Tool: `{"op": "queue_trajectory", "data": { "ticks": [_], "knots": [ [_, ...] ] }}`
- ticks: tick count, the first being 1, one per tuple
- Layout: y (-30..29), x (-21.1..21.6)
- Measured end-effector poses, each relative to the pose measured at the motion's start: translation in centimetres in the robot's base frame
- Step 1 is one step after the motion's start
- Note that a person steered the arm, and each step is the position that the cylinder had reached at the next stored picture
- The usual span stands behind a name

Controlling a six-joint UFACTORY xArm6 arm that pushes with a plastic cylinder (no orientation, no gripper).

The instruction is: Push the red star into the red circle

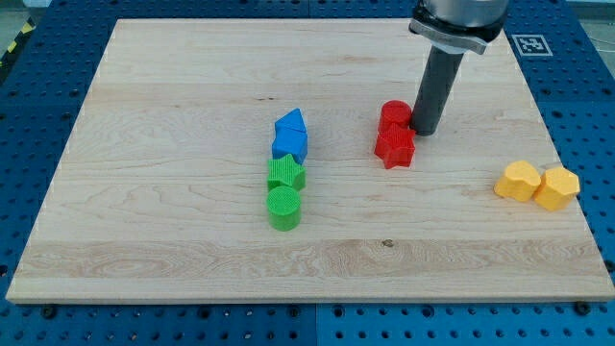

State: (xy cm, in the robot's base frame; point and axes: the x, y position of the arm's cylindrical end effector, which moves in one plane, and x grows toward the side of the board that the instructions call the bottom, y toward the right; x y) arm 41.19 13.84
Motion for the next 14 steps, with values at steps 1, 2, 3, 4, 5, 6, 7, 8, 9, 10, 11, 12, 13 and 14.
{"op": "queue_trajectory", "data": {
  "ticks": [1, 2, 3, 4, 5, 6, 7, 8, 9, 10, 11, 12, 13, 14],
  "knots": [
    [2.6, 0.6],
    [4.6, 4.7],
    [4.1, 7.8],
    [3.8, 8.3],
    [3.8, 8.8],
    [3.7, 11.6],
    [1.8, 13.1],
    [0.5, 12.4],
    [0.0, 10.2],
    [-3.2, 10.3],
    [-3.5, 8.1],
    [-3.1, 7.7],
    [-2.5, 6.8],
    [-2.5, 6.7]
  ]
}}
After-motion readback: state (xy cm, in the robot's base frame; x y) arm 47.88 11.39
